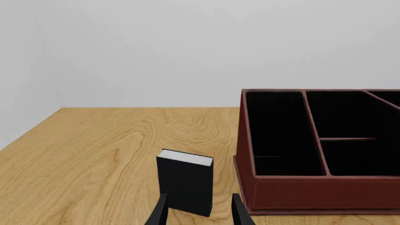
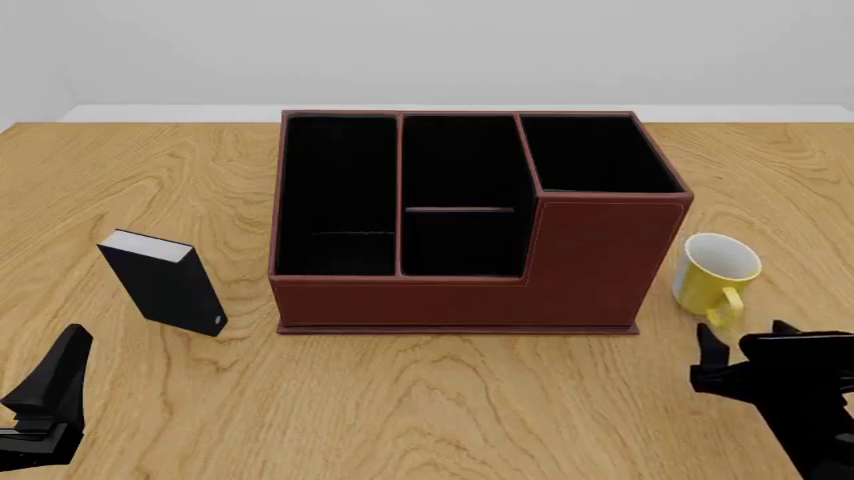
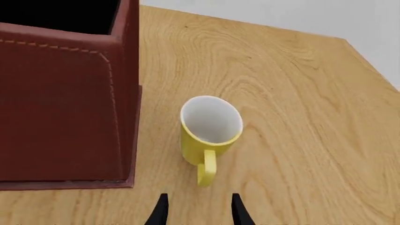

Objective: Pick up the yellow and white mug and place it to the right of the caddy.

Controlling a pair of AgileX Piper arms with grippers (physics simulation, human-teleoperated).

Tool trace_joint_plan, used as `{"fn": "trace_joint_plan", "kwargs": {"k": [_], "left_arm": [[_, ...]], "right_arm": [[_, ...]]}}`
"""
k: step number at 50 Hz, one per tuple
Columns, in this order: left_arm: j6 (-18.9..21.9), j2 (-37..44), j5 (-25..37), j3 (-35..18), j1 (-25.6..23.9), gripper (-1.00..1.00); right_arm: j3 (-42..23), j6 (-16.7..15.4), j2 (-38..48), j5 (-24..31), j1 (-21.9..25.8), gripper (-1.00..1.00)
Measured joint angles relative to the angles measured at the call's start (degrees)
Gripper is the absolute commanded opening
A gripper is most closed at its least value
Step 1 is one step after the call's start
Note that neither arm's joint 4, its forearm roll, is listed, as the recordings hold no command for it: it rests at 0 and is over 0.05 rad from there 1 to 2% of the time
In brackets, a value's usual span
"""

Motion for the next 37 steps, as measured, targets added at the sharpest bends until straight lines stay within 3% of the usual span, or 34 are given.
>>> {"fn": "trace_joint_plan", "kwargs": {"k": [16, 37], "left_arm": [[0.0, 0.0, 0.0, 0.0, 0.0, 1.0], [0.0, 0.0, 0.0, 0.0, 0.0, 1.0]], "right_arm": [[0.9, -0.1, -5.1, 2.6, -0.2, 1.0], [1.1, 0.7, -29.0, 22.6, 0.2, 1.0]]}}
